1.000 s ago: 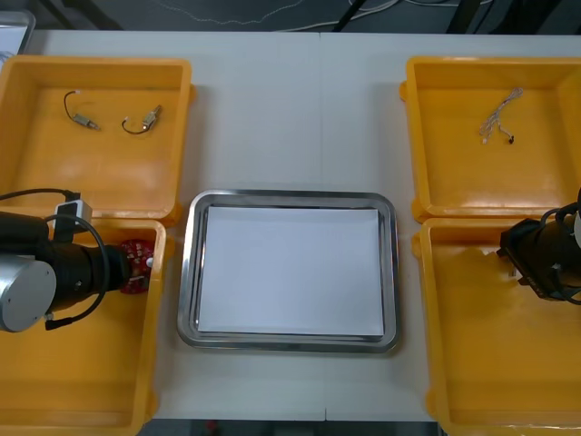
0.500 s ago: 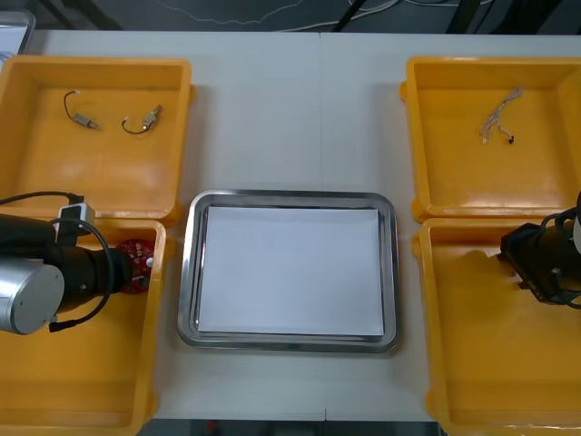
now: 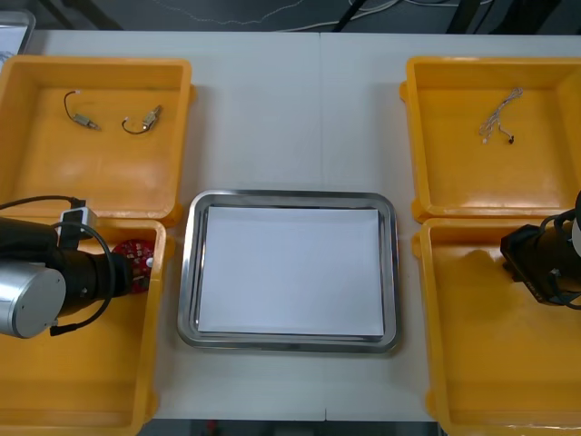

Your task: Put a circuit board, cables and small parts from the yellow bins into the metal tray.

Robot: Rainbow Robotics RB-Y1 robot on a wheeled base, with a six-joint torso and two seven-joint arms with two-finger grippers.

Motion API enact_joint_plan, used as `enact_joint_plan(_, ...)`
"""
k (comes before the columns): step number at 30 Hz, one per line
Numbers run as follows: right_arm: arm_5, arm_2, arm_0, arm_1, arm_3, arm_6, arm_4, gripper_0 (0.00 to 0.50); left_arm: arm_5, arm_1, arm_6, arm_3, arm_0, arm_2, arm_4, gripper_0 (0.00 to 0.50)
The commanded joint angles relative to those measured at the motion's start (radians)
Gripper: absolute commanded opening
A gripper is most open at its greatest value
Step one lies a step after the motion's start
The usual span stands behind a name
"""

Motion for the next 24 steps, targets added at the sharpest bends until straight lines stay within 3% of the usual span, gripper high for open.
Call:
enact_joint_plan(1,0.001,-0.006,0.017,0.007,-0.008,0.022,0.01,0.0,-0.012,-0.006,-0.038,-0.043,0.066,-0.014,-0.005,0.5)
enact_joint_plan(5,0.001,-0.006,0.017,0.009,-0.008,0.02,0.01,0.0,-0.012,-0.006,-0.038,-0.046,0.066,-0.014,-0.005,0.477)
enact_joint_plan(7,0.004,-0.008,0.017,0.009,-0.016,0.019,0.012,0.0,-0.01,-0.006,-0.038,-0.048,0.064,-0.014,-0.005,0.398)
enact_joint_plan(9,0.021,-0.008,0.016,0.009,-0.026,0.017,0.012,0.0,-0.01,-0.006,-0.038,-0.048,0.064,-0.014,-0.006,0.375)
enact_joint_plan(11,0.05,-0.011,0.014,0.007,-0.045,0.016,0.012,0.0,-0.012,-0.006,-0.037,-0.048,0.063,-0.014,-0.008,0.403)
enact_joint_plan(12,0.075,-0.016,0.012,0.009,-0.062,0.014,0.012,0.0,-0.01,-0.006,-0.035,-0.048,0.063,-0.014,-0.008,0.456)
enact_joint_plan(14,0.116,-0.017,0.012,0.007,-0.091,0.011,0.012,0.0,-0.012,-0.006,-0.029,-0.046,0.058,-0.014,-0.006,0.5)
enact_joint_plan(24,0.225,-0.025,0.012,0.007,-0.174,0.006,0.004,0.0,-0.01,-0.006,-0.008,-0.046,0.03,-0.008,-0.001,0.5)
